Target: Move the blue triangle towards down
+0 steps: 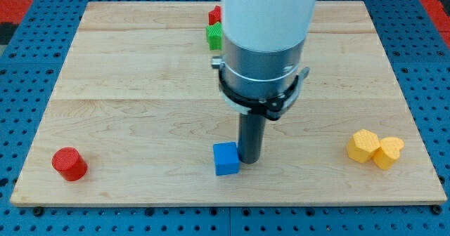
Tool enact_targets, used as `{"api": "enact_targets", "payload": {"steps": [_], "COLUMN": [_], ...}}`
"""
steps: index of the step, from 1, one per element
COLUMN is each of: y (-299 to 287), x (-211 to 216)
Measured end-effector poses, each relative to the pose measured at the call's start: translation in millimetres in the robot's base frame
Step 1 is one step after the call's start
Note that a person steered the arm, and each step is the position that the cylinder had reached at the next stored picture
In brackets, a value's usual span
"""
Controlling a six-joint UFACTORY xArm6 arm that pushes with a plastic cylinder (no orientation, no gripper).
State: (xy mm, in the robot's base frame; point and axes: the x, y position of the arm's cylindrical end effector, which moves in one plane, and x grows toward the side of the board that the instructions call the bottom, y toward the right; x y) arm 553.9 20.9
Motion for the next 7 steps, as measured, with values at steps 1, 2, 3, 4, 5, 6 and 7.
{"api": "enact_targets", "payload": {"steps": [1,2,3,4,5,6,7], "y": [-8.2,-4.4,6.1,6.9,42.3,84.5,90.6], "x": [0.1,0.7,-20.3,-62.9,-111.1,-163.6,-217.5]}}
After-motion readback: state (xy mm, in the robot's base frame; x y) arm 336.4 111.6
